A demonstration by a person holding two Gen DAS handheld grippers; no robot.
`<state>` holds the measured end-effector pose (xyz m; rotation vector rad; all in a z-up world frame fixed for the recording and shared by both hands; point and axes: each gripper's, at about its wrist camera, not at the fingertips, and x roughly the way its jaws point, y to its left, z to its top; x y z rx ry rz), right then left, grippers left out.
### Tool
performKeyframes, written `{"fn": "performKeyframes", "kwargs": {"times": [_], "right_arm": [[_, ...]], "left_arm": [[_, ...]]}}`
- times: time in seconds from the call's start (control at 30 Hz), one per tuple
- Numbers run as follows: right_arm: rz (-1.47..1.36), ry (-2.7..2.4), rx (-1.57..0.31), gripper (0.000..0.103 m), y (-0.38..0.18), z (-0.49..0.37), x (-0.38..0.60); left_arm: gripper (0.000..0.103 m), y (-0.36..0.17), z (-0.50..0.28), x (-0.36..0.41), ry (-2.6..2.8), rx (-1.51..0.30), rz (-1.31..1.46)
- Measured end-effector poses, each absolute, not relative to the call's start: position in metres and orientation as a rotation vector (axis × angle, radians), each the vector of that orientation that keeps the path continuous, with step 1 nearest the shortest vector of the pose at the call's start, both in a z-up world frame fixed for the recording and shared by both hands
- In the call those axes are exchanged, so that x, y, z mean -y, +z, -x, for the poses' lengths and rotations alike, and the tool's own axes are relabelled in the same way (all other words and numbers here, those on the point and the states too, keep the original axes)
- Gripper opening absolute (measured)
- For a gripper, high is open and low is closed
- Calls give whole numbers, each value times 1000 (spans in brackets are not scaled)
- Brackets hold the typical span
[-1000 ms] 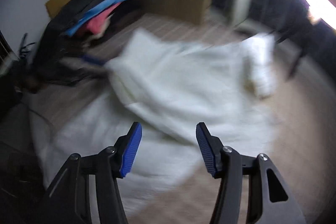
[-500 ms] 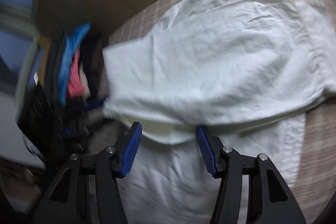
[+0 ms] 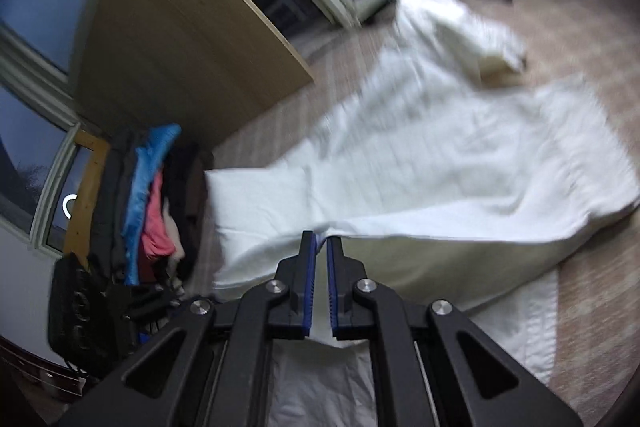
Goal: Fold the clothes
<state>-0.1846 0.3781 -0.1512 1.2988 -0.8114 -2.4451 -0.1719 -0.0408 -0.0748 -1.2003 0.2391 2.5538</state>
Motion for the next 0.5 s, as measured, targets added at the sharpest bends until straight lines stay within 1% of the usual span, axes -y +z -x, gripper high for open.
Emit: {"fn": "performKeyframes", "kwargs": {"times": [0.1,0.13,0.2,0.27,0.33,0.37,0.43,0.47,0.5], "right_arm": [[-1273,-2484,719,6,-146,181,-371],[-1288,-2473,722,6,-151,181,-370],[-1382,-2436,680,7,-162,176,-369],[-1466,-2442,589,7,-170,166,-366],[-1550,-2445,494,8,-178,156,-363],[-1557,-2398,569,11,-182,153,-365],[-1564,-2299,720,24,-189,148,-369],[-1549,-2255,797,36,-193,150,-367],[-1532,-2210,873,42,-197,152,-366]], "left_arm": [[1,-88,175,44,2549,-149,1247],[1,-94,176,45,2545,-142,1277],[1,-102,174,47,2517,-130,1310],[1,-104,168,53,2512,-120,1324],[1,-103,163,62,2516,-68,1329],[1,-102,161,67,2517,-39,1330],[2,-99,158,69,2520,-27,1307],[2,-97,157,67,2527,-49,1290],[2,-96,157,66,2530,-70,1280]]}}
